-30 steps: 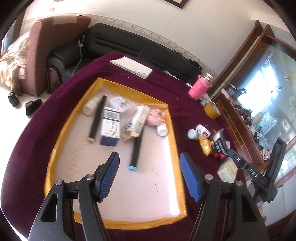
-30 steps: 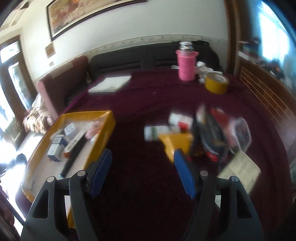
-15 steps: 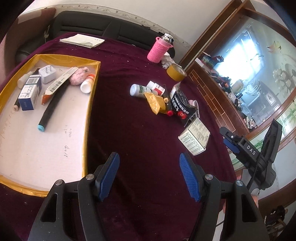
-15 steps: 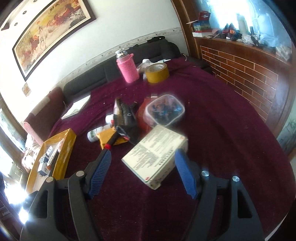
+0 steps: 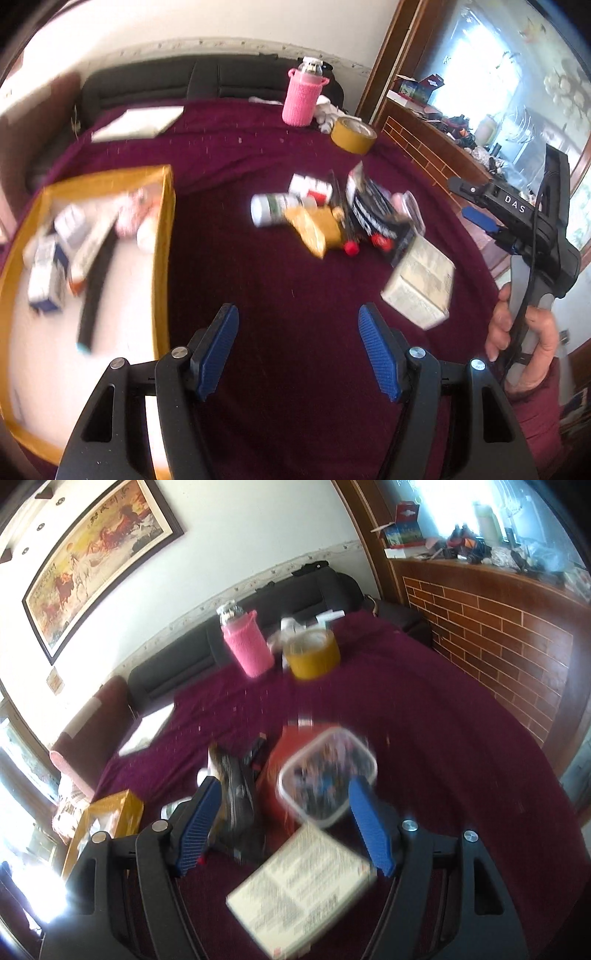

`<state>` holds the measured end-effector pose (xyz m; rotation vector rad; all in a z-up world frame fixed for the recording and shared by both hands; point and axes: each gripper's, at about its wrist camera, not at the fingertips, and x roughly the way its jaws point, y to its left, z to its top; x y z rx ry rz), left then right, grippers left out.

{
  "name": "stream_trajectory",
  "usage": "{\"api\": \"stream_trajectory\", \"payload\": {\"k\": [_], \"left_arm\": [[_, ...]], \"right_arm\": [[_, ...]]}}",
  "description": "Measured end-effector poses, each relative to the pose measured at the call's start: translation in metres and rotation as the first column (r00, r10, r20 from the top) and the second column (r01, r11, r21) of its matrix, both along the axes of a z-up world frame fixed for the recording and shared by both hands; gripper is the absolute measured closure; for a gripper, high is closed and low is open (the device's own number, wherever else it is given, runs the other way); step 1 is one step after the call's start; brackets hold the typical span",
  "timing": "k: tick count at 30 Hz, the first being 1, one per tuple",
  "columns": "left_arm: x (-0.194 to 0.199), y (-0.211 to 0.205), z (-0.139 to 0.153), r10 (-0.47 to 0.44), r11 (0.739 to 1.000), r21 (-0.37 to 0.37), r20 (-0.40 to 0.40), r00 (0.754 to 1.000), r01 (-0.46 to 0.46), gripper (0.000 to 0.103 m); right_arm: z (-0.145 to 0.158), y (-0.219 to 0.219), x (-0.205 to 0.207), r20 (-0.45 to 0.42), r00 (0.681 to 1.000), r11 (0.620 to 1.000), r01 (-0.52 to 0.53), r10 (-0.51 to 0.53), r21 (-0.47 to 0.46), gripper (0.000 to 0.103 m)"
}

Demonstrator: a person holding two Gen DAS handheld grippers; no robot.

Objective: Organize objects
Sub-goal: 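Grasp the large white green-label bottle with the left gripper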

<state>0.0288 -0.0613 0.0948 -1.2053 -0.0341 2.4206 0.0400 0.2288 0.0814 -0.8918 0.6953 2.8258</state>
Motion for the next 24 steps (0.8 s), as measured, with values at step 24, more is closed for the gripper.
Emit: {"api": "stream_trajectory", "payload": {"k": [24], "left_arm": [[-0.1,0.084,-0.067,-0.153,0.984,-0.052,0.225,0.962,0.169,0.045]], "right_arm": [[-0.049,0.034,-0.03,0.044,0.992,0.97,-0.103,0.115,-0.219,0.032]]}}
